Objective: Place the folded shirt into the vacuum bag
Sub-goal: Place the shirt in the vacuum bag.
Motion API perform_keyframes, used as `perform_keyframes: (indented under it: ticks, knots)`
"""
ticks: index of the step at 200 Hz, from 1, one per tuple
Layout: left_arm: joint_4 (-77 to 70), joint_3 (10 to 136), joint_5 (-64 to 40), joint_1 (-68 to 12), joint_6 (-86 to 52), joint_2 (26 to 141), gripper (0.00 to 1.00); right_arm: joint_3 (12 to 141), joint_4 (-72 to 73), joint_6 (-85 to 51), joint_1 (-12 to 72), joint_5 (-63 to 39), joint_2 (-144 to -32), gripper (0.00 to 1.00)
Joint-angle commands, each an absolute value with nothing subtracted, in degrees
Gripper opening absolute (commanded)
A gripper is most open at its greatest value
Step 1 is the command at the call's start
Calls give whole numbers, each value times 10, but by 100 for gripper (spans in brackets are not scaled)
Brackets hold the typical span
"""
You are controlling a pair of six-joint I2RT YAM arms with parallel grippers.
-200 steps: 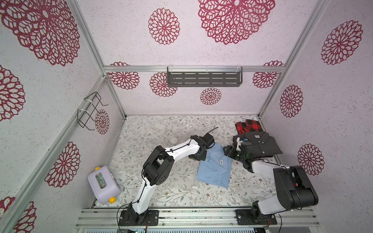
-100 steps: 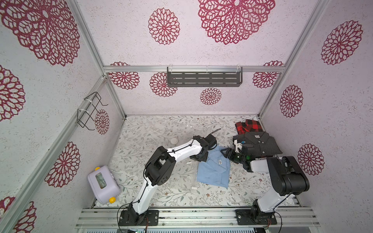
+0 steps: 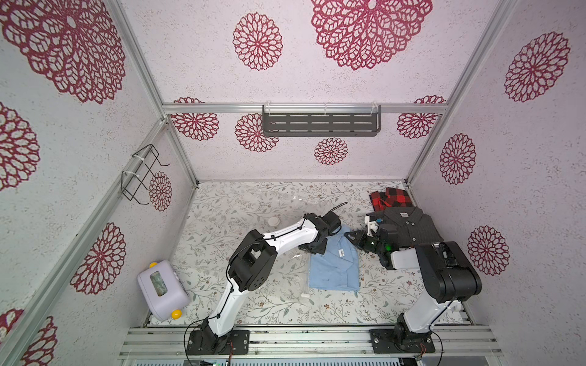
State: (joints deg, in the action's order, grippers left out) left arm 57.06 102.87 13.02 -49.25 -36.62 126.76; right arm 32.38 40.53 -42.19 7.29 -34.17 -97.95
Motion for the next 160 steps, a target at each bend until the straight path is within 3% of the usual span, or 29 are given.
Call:
perform_keyframes:
  ticks: [1,49,85,109,141,160]
  knots:
    - [569,1039,137,-501,-362,1276,0,363,316,-375,77,-286,-959,43]
    - [529,1005,104,-492,-366,1264,0,347,138,-278,81,-162,-832,72]
    - [515,997,94,-486,-368,1253,0,278,119,-278,94,-208,-760,81]
    - [517,995,100,-486,-374,1248,0,222,96,-302,97,-184,-705,89]
    - [524,997,109,-488,-378,1252,0,155,115,-337,99,-238,-650,91]
    - [538,1007,114,-491,-379,1255,0,140,109,-342,112,-248,-647,87]
